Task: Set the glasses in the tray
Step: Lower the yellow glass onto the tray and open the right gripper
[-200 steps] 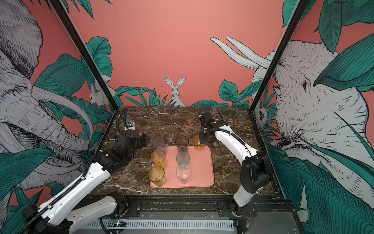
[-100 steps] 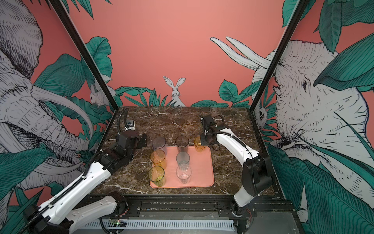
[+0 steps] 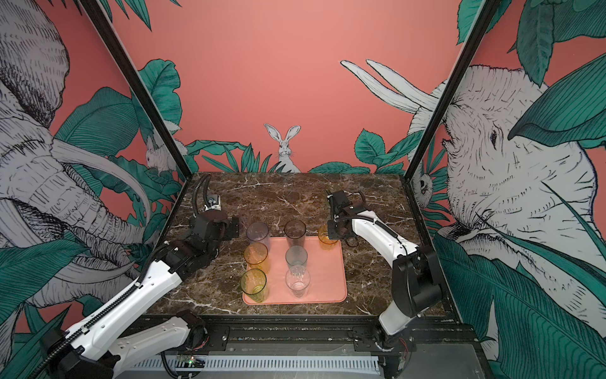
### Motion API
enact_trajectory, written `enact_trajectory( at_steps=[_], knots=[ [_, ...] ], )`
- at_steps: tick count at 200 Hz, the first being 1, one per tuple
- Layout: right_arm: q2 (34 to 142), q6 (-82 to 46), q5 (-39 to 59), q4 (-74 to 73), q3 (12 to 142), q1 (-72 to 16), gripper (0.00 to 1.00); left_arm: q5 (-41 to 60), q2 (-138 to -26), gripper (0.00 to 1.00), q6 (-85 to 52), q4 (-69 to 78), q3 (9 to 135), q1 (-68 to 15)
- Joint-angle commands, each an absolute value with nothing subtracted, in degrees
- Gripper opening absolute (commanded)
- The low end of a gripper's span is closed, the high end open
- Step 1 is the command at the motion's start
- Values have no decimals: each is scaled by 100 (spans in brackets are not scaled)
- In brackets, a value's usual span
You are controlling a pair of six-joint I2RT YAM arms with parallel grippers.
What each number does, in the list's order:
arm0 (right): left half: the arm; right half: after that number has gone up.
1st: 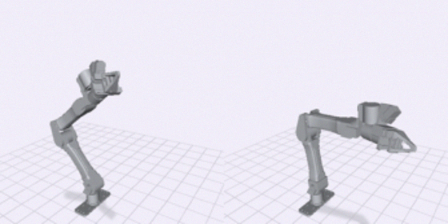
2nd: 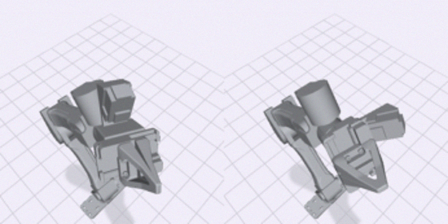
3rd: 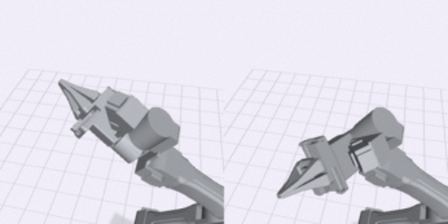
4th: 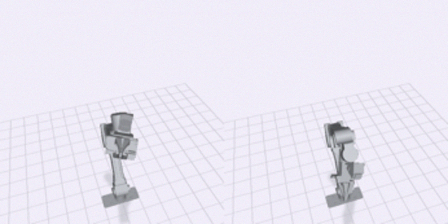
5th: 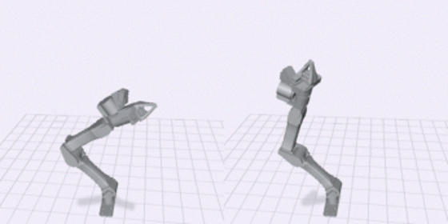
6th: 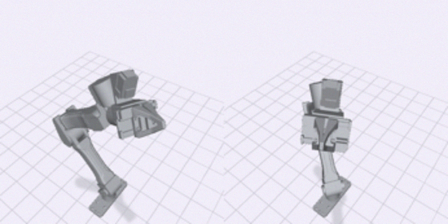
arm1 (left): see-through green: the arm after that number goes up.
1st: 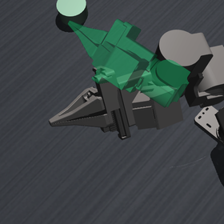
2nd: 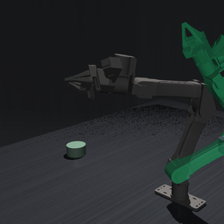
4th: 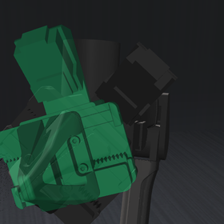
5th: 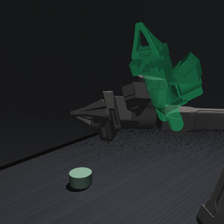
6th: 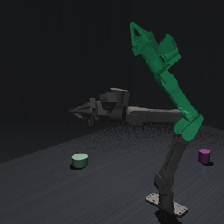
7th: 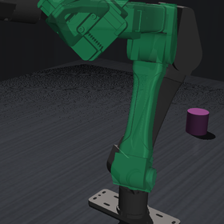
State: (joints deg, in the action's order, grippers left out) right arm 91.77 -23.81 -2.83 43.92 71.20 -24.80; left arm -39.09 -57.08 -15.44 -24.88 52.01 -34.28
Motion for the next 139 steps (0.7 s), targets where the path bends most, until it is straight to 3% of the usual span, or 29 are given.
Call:
enact_trajectory(
  at_steps=[1,139],
  knots=[
    [9132,-2435,-324,4239,7077,-2442,0,-3885,-5694,99,-1595,-2390,5170,-3401],
    [9533,-2395,-241,4116,6959,-2386,0,-3867,-5739,99,-1627,-2395,5165,-3401]
  ],
)
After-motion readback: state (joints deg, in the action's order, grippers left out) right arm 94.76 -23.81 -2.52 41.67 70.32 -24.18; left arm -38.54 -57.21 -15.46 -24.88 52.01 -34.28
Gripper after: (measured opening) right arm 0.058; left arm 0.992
